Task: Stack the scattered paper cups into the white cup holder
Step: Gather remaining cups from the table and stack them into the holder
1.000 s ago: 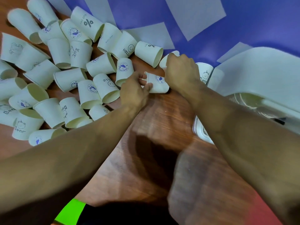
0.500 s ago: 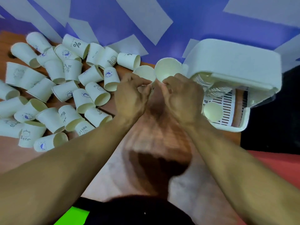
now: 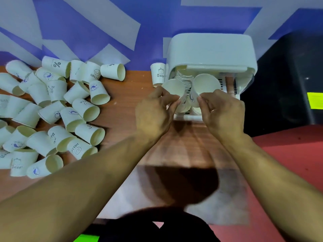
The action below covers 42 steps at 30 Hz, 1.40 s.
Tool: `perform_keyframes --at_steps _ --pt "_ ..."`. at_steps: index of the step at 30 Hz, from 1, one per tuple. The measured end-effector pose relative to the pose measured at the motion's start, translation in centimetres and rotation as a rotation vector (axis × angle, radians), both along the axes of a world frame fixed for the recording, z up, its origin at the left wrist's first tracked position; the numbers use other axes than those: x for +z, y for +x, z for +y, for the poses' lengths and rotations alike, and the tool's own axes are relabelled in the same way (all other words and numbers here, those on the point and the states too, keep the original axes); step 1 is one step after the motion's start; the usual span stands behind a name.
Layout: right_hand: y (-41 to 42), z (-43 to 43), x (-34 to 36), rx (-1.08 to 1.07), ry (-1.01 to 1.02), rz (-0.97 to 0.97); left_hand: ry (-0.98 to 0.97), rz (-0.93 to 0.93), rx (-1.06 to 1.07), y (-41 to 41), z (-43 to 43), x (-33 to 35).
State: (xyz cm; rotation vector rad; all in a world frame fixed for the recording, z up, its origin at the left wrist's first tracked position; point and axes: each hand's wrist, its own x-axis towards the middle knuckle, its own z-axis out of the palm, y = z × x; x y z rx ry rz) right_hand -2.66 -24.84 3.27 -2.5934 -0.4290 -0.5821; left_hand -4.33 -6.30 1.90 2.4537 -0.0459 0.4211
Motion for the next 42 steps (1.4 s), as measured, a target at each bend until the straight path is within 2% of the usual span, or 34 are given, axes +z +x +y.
perform_keyframes --at_steps 16,23,30,35,39,42 --pt "1.5 -3.1 -5.2 -0.060 0.049 0.202 -0.004 0.097 -0.021 2.2 -2.3 -2.9" --pt "2.7 -3.0 -7.7 0.006 -0.017 0.362 0.164 0.197 -0.055 3.2 -3.0 -4.4" --pt "2.4 -2.7 -9.6 -0.002 -0.033 0.402 0.223 0.364 -0.142 3.5 -3.2 -5.9" --pt "2.5 -2.2 -9.6 -0.025 0.013 0.424 0.173 0.404 -0.140 4.2 -3.6 -6.1" --pt "2.7 -1.7 -9.1 -0.038 -0.041 0.478 0.180 0.448 -0.131 4.7 -3.4 -6.3" --pt "2.5 -0.8 -7.6 -0.069 0.001 0.420 0.117 0.432 -0.192 4.4 -2.5 -6.1"
